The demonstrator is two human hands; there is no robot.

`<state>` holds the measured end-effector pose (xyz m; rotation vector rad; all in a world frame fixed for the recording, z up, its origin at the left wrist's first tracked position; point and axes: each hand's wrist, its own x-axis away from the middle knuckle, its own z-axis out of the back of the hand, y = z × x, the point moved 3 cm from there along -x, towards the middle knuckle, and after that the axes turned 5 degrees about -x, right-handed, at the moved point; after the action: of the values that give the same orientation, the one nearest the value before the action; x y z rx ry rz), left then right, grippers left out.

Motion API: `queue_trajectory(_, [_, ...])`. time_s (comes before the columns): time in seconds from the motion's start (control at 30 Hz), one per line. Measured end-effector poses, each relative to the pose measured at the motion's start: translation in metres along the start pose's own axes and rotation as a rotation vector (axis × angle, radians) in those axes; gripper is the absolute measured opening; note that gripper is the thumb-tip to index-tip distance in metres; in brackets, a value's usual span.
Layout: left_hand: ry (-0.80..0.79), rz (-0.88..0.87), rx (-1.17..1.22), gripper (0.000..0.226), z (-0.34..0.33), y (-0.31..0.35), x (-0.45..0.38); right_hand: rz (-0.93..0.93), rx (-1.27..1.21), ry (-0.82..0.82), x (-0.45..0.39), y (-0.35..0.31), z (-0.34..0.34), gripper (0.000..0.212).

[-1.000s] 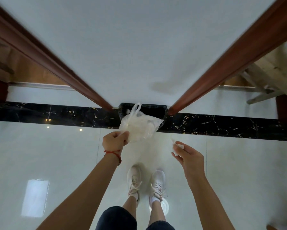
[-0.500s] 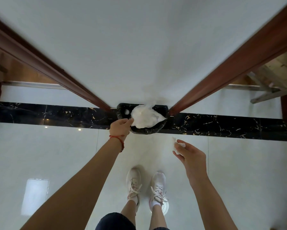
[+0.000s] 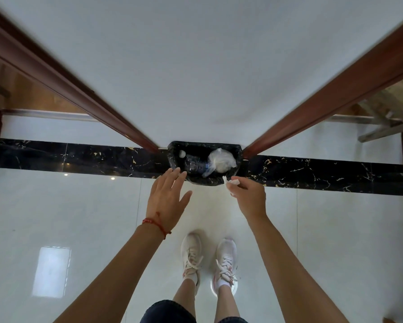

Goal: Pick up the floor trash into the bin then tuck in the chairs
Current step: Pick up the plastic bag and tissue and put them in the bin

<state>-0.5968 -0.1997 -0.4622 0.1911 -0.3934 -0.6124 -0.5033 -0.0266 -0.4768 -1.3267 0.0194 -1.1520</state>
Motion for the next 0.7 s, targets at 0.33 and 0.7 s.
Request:
queue_trajectory(0.33, [0.074,-0.07,-0.163,0.046,0.007,-0.024,0.002,0.19,0.18,0.012,-0.034,-0.022,-0.033,0.034])
queue_trajectory(0.7, [0.047,-0.042,-0.152,0.051,0.015,-0.022,0.002,0.435,0.437,-0.012,-0.004,-0.024,-0.02,0.034])
